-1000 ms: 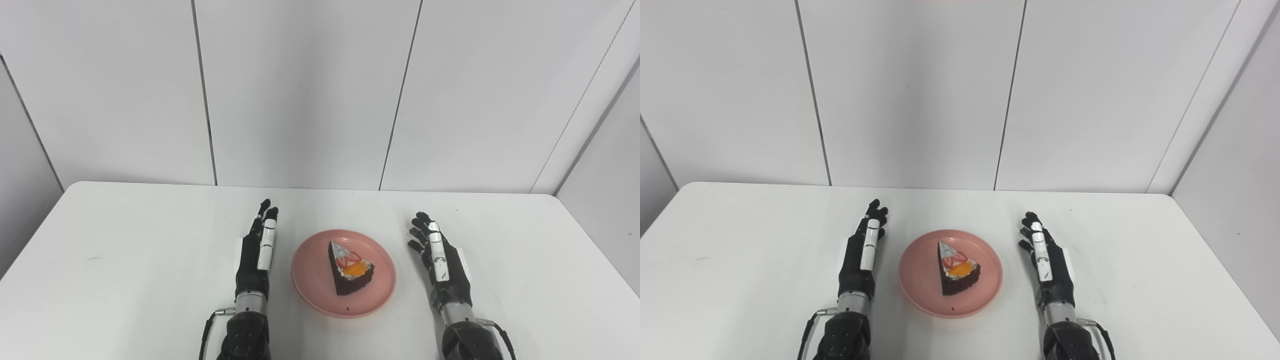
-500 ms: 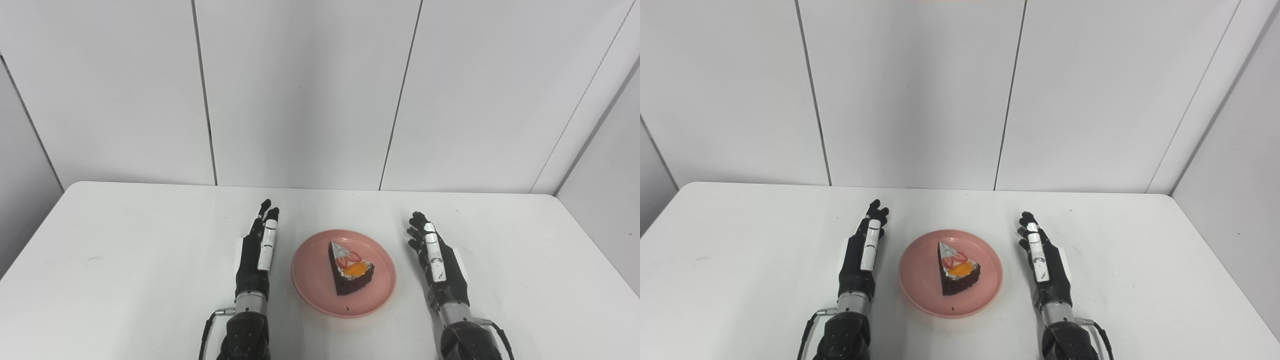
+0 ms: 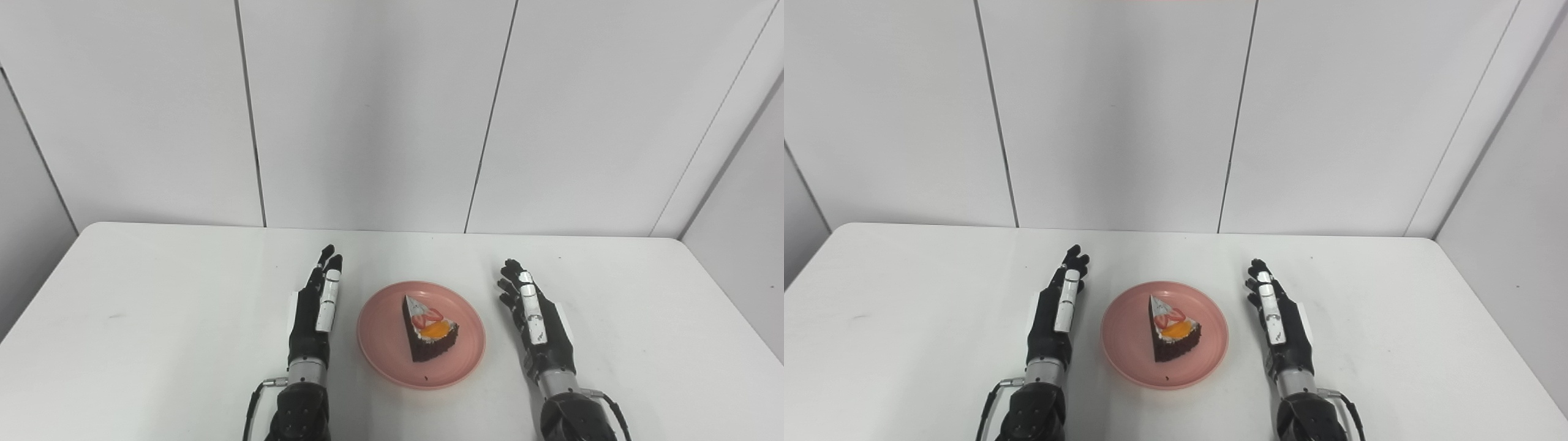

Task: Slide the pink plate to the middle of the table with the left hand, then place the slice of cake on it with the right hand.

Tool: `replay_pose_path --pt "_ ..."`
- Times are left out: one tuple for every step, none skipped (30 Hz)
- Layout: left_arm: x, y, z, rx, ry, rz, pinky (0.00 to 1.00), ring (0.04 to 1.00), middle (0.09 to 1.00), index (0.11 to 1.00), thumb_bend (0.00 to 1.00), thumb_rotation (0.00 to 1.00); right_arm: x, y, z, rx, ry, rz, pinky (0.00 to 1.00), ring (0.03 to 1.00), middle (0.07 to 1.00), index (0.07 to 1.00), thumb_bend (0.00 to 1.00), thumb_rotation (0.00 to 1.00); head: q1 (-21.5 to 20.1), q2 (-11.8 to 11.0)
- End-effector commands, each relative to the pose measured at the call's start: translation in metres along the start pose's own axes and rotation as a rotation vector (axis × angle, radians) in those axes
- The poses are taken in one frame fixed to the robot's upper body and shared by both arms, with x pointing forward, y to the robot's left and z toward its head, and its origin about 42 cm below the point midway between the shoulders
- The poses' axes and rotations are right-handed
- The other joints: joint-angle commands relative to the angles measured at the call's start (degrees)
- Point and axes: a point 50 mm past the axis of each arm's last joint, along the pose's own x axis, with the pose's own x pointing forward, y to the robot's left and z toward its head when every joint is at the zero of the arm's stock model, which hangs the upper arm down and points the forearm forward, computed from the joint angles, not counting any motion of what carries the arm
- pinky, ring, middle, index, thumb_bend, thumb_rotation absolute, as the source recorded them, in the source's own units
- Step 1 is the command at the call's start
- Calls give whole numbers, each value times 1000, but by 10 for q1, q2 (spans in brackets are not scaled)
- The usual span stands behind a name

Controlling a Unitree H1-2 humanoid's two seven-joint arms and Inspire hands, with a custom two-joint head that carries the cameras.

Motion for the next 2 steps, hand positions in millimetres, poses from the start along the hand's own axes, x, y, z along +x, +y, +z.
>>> replay_pose_path --pt "-7 4 -11 9 47 -7 948 928 899 881 595 953 1 6 1 10 13 35 906 892 904 879 818 938 0 0" --pt "-7 4 -11 7 49 -9 953 930 898 883 596 952 1 6 1 11 12 36 900 890 903 880 816 939 0 0"
